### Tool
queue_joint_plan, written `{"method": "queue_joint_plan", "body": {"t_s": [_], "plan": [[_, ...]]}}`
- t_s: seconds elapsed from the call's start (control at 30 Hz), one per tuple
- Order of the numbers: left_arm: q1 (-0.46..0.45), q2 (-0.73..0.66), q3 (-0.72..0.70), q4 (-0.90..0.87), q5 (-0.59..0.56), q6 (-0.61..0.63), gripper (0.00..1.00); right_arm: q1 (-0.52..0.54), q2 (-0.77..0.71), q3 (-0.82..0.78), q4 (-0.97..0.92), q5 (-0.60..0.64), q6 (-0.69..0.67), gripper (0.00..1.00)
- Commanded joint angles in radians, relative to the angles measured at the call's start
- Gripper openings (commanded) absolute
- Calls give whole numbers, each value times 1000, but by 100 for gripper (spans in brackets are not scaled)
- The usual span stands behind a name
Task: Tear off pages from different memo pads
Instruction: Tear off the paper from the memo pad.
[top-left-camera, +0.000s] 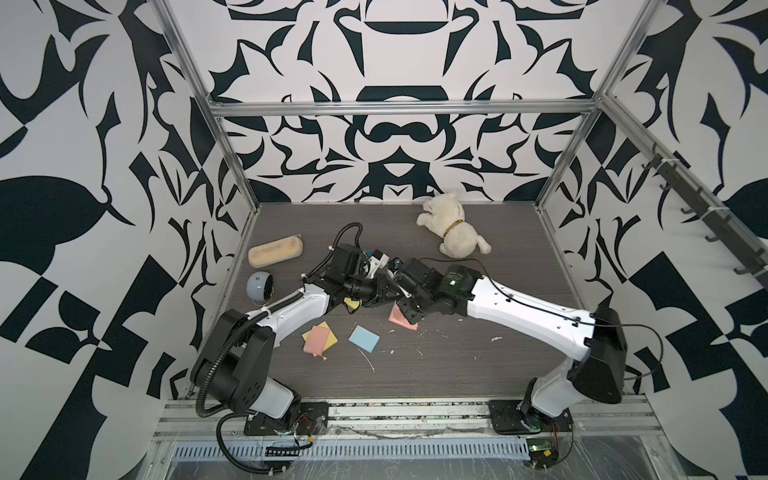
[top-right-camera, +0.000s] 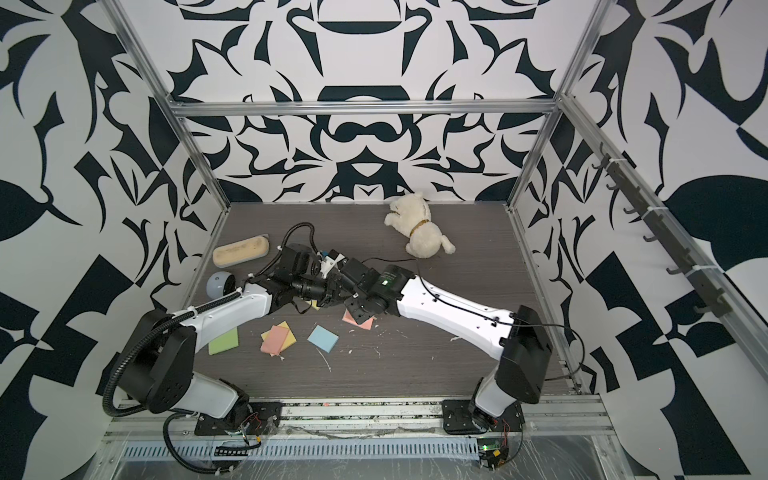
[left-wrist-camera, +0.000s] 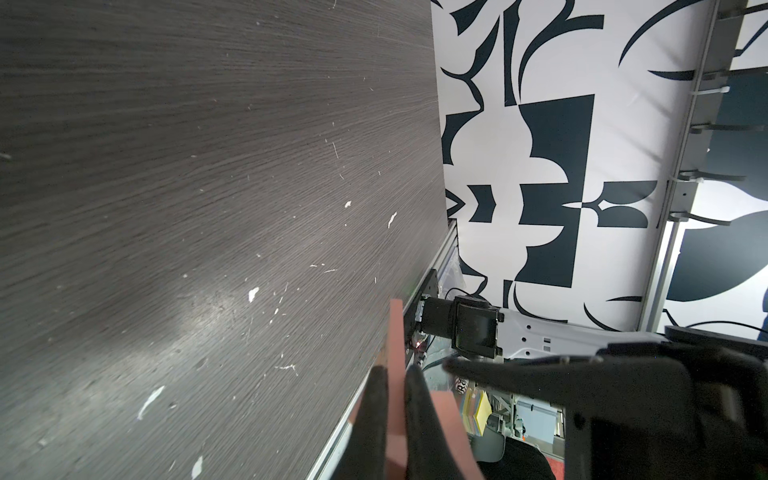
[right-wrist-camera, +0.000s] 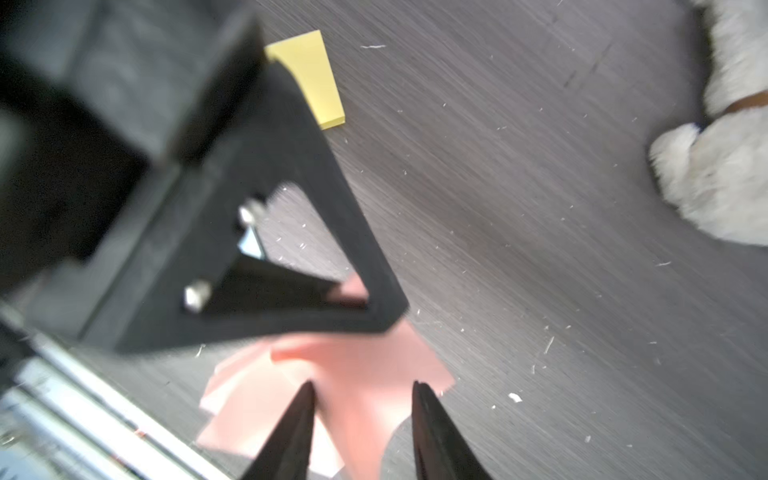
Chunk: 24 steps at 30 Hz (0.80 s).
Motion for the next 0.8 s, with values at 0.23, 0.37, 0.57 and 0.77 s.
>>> {"method": "queue_joint_plan", "body": {"t_s": [0.23, 0.37, 0.57, 0.77], "plan": [[27, -8, -17, 3, 44, 76, 0, -83, -190, -95, 56, -180, 109, 48], [27, -12, -17, -3, 69, 99, 0, -7, -148, -70, 41, -131, 66, 50], [27, -7, -16, 6, 100, 109, 0, 38, -97, -38, 26, -123, 23, 54], [27, -11, -17, 7, 113, 110, 0, 43, -84, -39, 4, -101, 4, 55]]}}
